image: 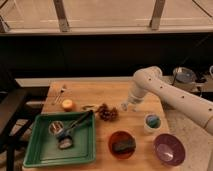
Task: Wipe table surface with towel
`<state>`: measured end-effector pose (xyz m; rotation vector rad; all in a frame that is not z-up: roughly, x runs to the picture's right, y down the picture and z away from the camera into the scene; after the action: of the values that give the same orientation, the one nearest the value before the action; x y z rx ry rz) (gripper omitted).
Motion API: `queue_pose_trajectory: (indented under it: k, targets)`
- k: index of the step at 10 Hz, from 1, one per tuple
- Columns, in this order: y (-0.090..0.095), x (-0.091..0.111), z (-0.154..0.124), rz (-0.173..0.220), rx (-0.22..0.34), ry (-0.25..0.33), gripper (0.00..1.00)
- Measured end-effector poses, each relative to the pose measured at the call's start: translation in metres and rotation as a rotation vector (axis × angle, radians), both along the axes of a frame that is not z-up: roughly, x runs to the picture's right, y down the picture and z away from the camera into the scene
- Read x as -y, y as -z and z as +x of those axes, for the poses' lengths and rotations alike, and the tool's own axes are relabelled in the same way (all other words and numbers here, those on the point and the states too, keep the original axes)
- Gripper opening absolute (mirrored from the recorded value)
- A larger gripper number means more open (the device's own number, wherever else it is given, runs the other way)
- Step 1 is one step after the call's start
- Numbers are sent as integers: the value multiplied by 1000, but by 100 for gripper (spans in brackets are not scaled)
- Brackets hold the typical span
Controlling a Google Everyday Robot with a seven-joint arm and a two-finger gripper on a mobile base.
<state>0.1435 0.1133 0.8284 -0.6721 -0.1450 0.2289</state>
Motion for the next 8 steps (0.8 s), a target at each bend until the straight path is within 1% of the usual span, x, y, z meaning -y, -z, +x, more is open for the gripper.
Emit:
queue_pose_trajectory:
  k: [1,2,4,5,6,8]
  targets:
    - [-11,-9,0,-16,-3,5,0]
    - [-27,-21,1,-34,-10,12,0]
    - [-49,-35,-1,-57,-27,22,0]
    - [-55,-39,-2,-65,-31,25,0]
    - [-56,-42,-1,-71,-38,30,0]
    - [-50,-48,3,-83,-70,56,0]
